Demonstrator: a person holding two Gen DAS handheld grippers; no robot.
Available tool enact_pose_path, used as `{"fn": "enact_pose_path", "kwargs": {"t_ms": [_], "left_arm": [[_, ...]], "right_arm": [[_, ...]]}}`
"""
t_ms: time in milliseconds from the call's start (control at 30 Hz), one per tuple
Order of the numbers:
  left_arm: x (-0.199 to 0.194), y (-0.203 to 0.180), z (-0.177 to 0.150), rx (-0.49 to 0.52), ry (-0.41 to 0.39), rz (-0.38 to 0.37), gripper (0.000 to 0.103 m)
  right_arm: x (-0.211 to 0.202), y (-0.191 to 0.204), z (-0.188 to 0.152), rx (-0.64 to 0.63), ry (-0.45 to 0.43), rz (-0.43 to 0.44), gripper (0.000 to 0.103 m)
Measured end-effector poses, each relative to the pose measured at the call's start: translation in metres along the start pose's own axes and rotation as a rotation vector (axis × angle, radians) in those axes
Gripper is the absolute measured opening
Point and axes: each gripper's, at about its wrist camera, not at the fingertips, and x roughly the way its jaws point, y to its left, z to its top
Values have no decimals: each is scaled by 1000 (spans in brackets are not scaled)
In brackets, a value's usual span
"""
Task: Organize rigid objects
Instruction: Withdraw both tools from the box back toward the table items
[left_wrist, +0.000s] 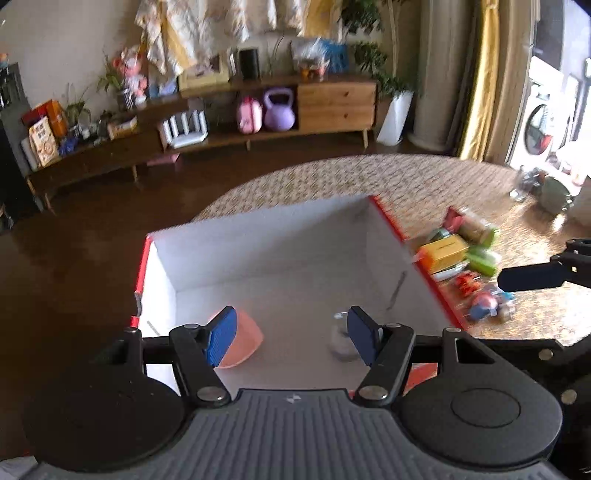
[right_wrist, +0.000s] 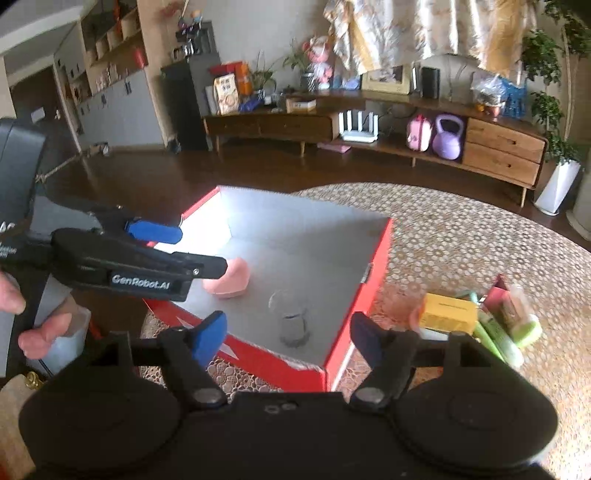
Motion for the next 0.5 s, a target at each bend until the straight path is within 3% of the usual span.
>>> {"fn": "enact_pose_path", "kwargs": {"t_ms": [200,267,333,500], "left_arm": [[-26,-33,-13,8,-91,-15,66],[-35,-44,-17,11,-121,-16,76],[-42,-55,-20,9,-148,-26,77],[-48,-82,-29,1,-172,-68,78]], "right_arm": [[-30,-15,-20,47,-52,-14,80],[-40,-22,-29,70,-68,-19,83],[-50,-31,-40,86,-85,-28,87],[-72,-52,-67,120,-108,-56,94]]}}
